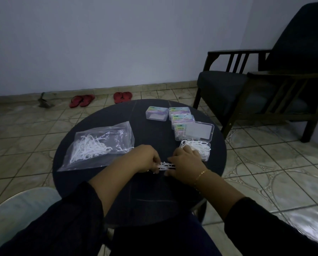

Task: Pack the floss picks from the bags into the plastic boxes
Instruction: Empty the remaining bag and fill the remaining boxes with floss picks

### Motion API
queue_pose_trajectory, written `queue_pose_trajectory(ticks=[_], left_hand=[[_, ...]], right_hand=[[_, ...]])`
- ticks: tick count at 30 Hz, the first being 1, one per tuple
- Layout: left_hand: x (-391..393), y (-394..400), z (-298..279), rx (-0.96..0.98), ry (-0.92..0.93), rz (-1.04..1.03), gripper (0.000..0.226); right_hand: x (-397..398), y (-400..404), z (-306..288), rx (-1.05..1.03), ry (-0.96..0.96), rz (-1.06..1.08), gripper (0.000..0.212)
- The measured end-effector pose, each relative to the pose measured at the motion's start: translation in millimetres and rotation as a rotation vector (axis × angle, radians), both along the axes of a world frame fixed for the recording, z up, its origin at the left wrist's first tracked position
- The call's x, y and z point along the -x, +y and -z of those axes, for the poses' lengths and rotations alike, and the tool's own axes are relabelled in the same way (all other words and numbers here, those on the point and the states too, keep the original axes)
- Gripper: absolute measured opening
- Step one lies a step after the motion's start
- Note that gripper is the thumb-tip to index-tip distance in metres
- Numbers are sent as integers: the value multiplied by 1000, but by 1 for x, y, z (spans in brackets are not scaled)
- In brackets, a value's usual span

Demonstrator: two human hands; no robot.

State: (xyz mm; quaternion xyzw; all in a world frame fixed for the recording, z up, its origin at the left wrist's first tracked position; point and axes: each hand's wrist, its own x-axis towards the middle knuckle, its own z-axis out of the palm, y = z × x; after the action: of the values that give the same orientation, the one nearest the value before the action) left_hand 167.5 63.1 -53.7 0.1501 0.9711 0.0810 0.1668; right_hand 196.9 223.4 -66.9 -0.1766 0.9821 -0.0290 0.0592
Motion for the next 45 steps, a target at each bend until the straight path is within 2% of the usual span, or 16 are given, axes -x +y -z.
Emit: queue_pose_trajectory(ticks=[3,6,13,17,20,26,33,36,42,45], left_hand=[[-1,-7,1,26,2,-2,48],[0,-13,4,35,-1,-17,47],[0,-7,-1,90,91,14,20],[1,-2,-3,157,156,68,18],[2,-1,-3,163,139,70,16],[1,0,-2,191,123,92,13],[3,0,1,195,117,124,13],[4,-2,2,150,75,97,13],[14,-6,-3,-111,-41,3,3],[18,-5,-5,-204,-70,-28,9]], right_hand=[[5,-5,1,-2,26,24,36],[8,-4,2,7,38,48,33],[6,14,-2,-2,106,83,31],[12,30,-16,-42,152,165,32],[17,44,-25,-79,171,226,33],[22,64,-26,2,319,294,32],[32,66,-19,8,286,310,34],[32,67,-12,52,264,327,37],[21,70,14,370,455,463,34],[17,65,21,480,519,482,29]])
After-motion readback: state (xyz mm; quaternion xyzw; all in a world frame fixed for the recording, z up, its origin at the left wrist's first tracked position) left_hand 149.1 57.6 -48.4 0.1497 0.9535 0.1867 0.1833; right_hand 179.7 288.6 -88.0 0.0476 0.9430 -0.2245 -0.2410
